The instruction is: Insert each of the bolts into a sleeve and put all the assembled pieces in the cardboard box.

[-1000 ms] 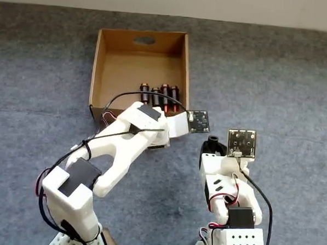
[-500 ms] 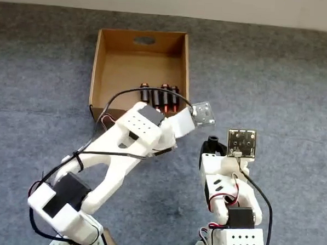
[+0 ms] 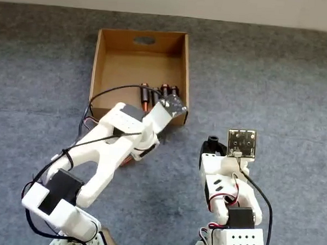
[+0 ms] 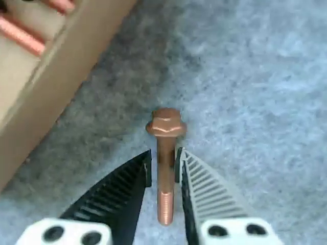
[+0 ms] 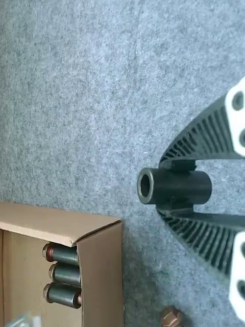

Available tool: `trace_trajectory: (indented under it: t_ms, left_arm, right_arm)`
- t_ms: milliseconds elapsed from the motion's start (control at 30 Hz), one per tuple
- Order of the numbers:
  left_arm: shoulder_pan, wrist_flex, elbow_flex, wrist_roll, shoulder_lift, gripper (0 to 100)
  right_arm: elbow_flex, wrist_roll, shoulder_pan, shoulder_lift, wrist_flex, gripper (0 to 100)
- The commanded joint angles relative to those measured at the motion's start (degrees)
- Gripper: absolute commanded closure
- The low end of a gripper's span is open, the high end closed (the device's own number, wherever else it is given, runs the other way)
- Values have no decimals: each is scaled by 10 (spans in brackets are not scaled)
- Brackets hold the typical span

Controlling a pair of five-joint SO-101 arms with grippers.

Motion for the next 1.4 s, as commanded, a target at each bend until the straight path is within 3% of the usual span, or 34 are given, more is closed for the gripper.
trace_trajectory:
  t_ms: [0,400,667,767,933,1267,1367]
  left_arm:
    - [-6,-1,14,4,-36,896]
    - [-7,-135,60,25,-29,891]
    - [-5,-138,65,23,-30,898]
    - [-6,-138,66,25,-31,991]
    - [-2,-137,97,25,-43,992]
    - [-35,-133,251,26,-317,992]
    - [-65,-129,291,104,-415,992]
  right_arm:
    - [-5,-2,-1,-8,2,993]
    - [-4,-2,-1,-8,2,993]
    - [-4,-2,-1,-8,2,993]
    - [-4,-2,-1,-8,2,993]
    - [-3,-3,-1,-8,2,993]
    - [-29,-4,-7,-9,0,993]
    - [-47,-3,-30,-9,0,993]
